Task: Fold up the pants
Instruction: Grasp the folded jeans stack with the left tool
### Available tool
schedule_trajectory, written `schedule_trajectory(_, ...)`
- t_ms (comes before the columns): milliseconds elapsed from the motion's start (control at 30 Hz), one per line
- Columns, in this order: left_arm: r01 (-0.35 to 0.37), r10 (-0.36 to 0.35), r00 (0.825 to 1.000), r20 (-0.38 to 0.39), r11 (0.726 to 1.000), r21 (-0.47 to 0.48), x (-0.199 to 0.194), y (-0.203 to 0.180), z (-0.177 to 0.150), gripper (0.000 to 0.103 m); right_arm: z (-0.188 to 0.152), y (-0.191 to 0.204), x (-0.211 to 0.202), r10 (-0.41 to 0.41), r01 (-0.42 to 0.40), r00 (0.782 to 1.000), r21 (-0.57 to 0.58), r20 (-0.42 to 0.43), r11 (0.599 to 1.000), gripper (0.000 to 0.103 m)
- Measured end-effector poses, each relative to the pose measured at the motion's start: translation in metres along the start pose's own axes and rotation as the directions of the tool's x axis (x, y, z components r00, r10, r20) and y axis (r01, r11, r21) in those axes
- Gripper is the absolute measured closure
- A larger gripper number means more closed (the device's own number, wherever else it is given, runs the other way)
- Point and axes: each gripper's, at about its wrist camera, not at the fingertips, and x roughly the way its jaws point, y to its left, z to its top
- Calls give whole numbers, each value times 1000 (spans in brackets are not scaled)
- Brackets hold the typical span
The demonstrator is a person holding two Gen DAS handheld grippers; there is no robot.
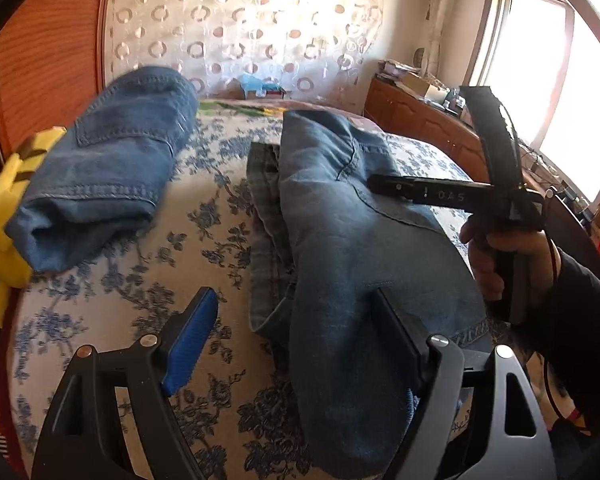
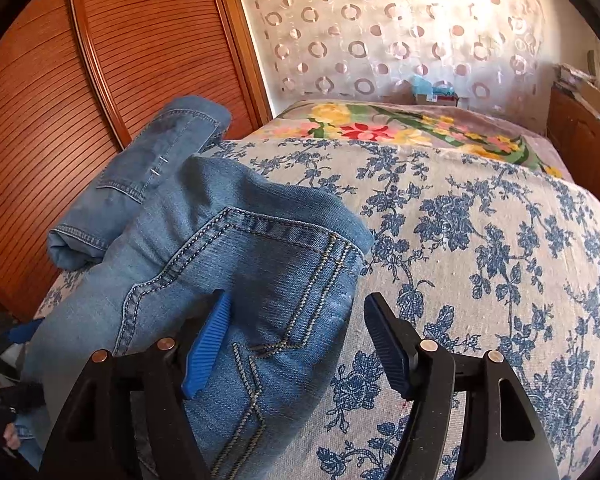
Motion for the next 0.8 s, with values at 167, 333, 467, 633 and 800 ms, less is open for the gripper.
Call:
schedule_trajectory(167,42,-43,999,-25,999,-29,13,4,-1,23,2,1,2,4,-4,1000,9,-5,1000,32)
schedule_trajectory(333,110,-114,992,-48,991,-72,24,9,-3,22,3,1,7,23,-22,999,29,-22,999,32)
schedule_trajectory(467,155,-160,986,-55,984,-93,28,13,-4,23,4,-1,10,43,-42,999,47,-30,998,34)
schedule_trajectory(633,192,-199,978,-59,977,-95,27,10,-6,35,4,0,11,66,-64,997,52,-38,997,40)
schedule_trajectory(800,233,-240,969,-59,967,-104,26,8,-5,53,5,-3,13,106,-101,993,87,-58,991,48)
